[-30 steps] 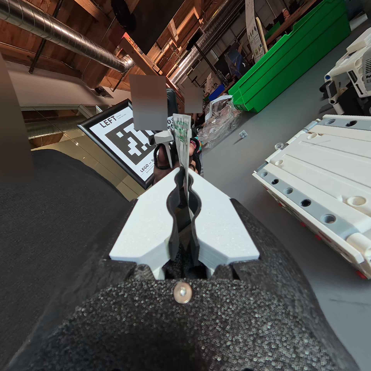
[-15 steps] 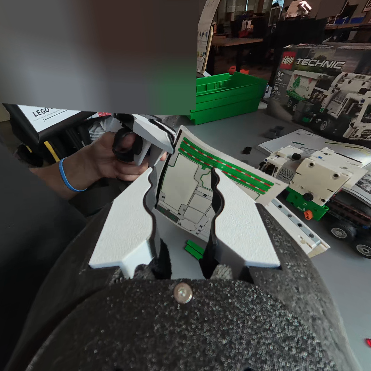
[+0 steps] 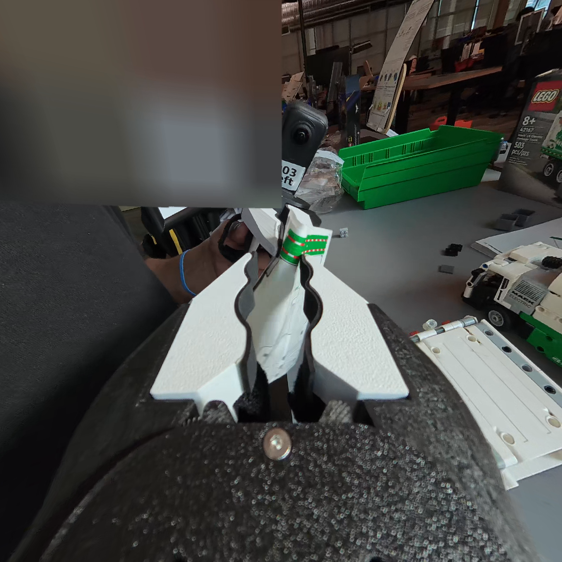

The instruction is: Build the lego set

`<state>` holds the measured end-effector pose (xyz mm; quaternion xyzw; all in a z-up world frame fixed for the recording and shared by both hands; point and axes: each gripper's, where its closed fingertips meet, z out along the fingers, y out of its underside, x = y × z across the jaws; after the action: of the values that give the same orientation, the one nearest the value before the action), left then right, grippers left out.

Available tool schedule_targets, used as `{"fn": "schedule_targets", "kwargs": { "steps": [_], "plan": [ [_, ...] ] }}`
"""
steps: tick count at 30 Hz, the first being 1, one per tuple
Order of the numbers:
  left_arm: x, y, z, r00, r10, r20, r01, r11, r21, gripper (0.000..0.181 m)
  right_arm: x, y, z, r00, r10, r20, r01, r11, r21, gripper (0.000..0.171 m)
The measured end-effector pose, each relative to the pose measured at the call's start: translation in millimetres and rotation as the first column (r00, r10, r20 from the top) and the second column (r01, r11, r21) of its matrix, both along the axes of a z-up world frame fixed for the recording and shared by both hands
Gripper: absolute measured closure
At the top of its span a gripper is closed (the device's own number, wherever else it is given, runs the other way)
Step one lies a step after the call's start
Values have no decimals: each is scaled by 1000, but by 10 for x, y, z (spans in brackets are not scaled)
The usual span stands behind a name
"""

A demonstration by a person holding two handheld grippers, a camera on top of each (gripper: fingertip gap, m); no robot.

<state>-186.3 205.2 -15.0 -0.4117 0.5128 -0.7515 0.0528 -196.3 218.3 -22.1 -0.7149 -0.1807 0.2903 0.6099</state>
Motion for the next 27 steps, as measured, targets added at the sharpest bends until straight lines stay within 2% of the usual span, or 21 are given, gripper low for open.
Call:
{"fn": "schedule_targets", "kwargs": {
  "steps": [4,8,13,17,23,27],
  "plan": [
    [43,13,-23,1000,14,-10,-15,1000,-23,181,67,38,-97,998,-40,43,41,999,-25,138],
    [85,155,-80,996,84,-29,-85,996,-38,181,297,29,-61,990,-124,74,127,992,-27,141],
    [142,289,-118,986,160,-45,-162,985,-53,181,231,23,-19,980,-137,144,138,990,3,139],
    [146,208,-112,990,134,-39,-135,990,-28,181,207,89,-49,967,-170,191,167,985,31,138],
    [132,125,-88,996,89,-27,-90,996,-11,181,173,82,-46,984,-129,126,129,992,14,143],
    [99,70,-48,999,48,-18,-49,999,-17,181,166,64,81,997,-58,-50,58,998,18,153]
  ]
}}
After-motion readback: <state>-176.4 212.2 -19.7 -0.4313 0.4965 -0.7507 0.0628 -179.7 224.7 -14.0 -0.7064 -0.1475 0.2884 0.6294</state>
